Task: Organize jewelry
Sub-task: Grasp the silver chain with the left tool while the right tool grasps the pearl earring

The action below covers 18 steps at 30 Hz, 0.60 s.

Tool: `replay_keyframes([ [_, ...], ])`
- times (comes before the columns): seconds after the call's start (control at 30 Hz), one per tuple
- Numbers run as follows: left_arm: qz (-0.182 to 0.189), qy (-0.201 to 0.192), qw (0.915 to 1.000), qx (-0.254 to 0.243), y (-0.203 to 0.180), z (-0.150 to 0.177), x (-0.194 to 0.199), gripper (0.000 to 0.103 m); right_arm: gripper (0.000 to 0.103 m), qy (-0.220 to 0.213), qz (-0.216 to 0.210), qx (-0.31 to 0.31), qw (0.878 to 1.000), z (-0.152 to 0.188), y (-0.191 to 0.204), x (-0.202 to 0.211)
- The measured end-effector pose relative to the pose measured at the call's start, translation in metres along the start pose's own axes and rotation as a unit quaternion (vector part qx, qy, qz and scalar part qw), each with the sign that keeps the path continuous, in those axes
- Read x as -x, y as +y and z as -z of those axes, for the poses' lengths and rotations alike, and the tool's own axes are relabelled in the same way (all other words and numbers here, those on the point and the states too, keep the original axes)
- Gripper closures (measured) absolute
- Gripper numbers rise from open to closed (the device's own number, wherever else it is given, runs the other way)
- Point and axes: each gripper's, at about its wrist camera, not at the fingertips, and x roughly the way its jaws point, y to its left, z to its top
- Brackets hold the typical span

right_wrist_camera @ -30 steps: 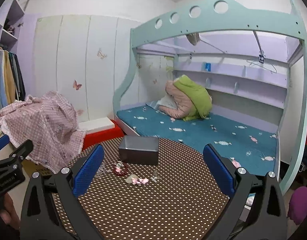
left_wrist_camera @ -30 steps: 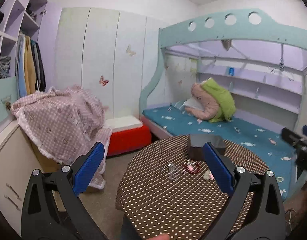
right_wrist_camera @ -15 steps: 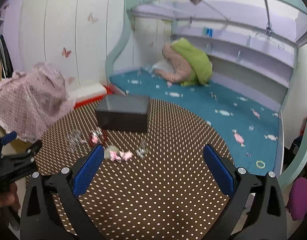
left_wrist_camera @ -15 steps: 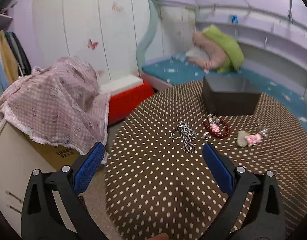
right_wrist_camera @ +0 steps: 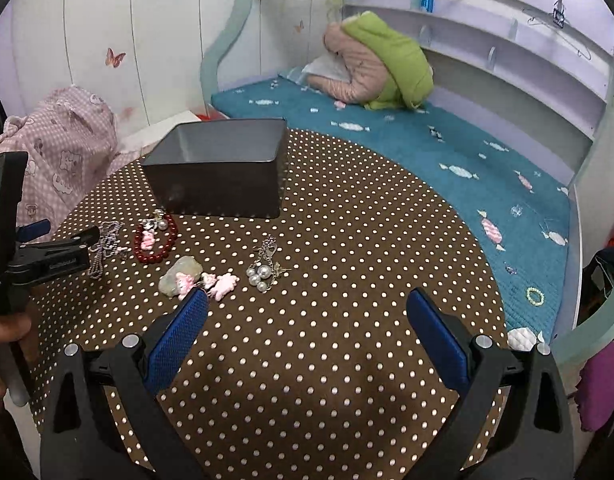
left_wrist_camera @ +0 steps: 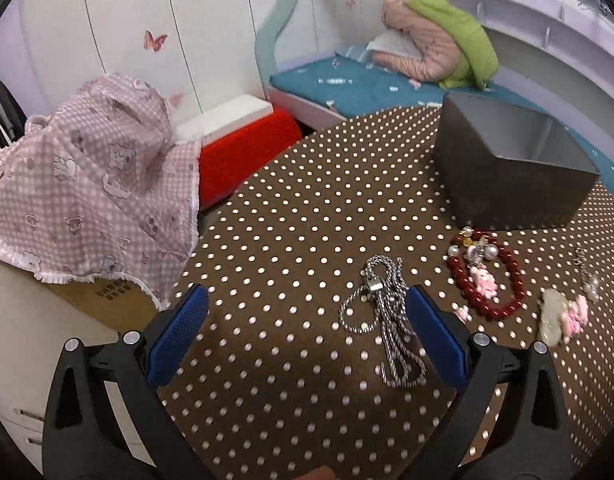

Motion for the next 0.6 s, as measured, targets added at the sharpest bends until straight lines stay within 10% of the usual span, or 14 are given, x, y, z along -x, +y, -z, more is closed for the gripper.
replay_keyframes([
  [0.23,0.027,0.024,0.9993,0.011,-0.002,-0.002,-0.021,0.009,0.007,0.041,-0.010,0.013,0.999,-0.011,-0.005,-0.037],
  [0.47,0.082,0.011,0.9966,-0.001,-0.012,0.005,-0.008,0.073,0.023,0.070,-0.039,0.027,0.996,-0.015,0.006,-0.068],
  [0.6,0.104,0.011,0.9946,0.002,-0.019,0.007,-0.004,0.084,0.041,0.081,-0.044,0.037,0.995,-0.015,0.011,-0.080],
])
